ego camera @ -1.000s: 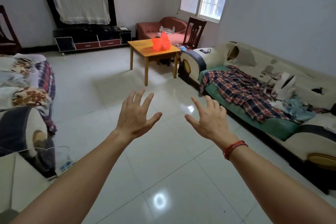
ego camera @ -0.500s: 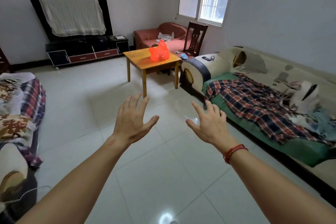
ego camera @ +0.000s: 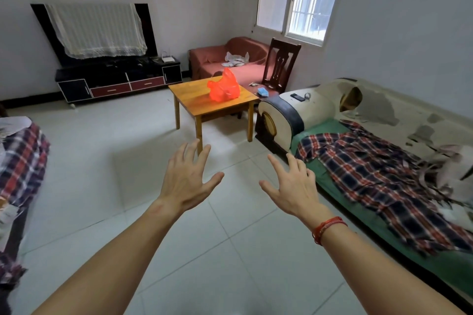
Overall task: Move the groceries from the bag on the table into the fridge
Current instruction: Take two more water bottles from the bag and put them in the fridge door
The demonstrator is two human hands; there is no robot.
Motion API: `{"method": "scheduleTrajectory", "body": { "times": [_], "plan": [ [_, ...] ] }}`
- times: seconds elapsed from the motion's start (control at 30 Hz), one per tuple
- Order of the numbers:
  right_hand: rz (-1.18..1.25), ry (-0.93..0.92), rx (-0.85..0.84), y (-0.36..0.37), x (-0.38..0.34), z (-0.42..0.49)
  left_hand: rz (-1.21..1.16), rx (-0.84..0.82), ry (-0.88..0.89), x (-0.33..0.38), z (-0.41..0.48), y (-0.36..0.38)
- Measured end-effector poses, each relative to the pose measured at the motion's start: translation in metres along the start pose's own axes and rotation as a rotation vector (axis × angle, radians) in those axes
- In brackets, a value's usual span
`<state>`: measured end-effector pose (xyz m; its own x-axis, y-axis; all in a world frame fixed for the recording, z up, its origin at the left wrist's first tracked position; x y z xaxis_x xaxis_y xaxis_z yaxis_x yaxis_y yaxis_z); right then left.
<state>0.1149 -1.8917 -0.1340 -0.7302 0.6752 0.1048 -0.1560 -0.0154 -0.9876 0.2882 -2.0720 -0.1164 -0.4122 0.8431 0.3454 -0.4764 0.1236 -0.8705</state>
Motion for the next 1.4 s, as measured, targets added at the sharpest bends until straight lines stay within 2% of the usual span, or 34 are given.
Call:
{"method": "scheduleTrajectory", "body": {
  "times": [0.23,0.5,0.8,1.07,1.4],
  "plan": [
    [-0.017,-0.007,-0.023,0.036,0.004,0.112,-0.012,-0.028,-0.009,-0.041,0.099,0.052],
    [-0.04,-0.013,-0.042,0.063,0.002,0.281,-0.052,-0.057,-0.031,-0.101,0.25,0.1],
    [-0.024,0.01,-0.074,0.083,0.02,0.421,-0.067,-0.093,0.0,-0.126,0.394,0.145],
    [-0.008,-0.019,-0.087,0.119,0.043,0.558,-0.061,-0.116,-0.037,-0.159,0.509,0.203],
    [0.005,-0.104,-0.112,0.157,0.079,0.768,0.0,-0.141,-0.148,-0.203,0.697,0.278]
  ]
}}
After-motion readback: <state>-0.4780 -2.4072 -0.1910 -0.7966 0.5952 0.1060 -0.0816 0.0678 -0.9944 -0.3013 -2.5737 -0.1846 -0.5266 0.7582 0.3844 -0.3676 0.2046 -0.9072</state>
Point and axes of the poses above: each hand's wrist, its own z-axis towards the middle knuckle, its own y-axis out of the palm, x = y × z, the point moved 6 cm from there along z, towards the middle knuckle, and after that the axes turned 13 degrees about -z, right-handed, at the moved point
